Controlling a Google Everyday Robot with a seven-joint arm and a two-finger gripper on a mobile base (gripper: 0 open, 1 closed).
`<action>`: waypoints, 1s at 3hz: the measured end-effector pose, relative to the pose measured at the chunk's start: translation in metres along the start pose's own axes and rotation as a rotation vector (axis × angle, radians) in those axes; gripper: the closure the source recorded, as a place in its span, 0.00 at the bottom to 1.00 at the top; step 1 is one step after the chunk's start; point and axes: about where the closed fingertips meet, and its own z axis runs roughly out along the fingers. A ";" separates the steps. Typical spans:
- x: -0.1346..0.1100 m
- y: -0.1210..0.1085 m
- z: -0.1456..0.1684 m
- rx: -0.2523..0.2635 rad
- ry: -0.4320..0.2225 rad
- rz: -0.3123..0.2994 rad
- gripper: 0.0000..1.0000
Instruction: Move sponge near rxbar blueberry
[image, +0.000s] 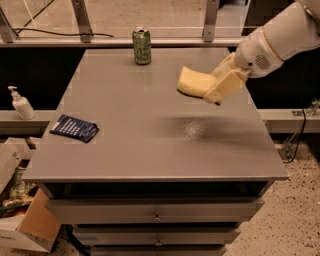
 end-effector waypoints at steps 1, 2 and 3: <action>-0.053 0.024 0.030 -0.043 -0.048 -0.048 1.00; -0.087 0.051 0.065 -0.067 -0.049 -0.095 1.00; -0.105 0.076 0.106 -0.092 -0.031 -0.117 1.00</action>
Offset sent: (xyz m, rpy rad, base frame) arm -0.0319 0.1851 -0.0156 0.0200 -0.0231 0.1788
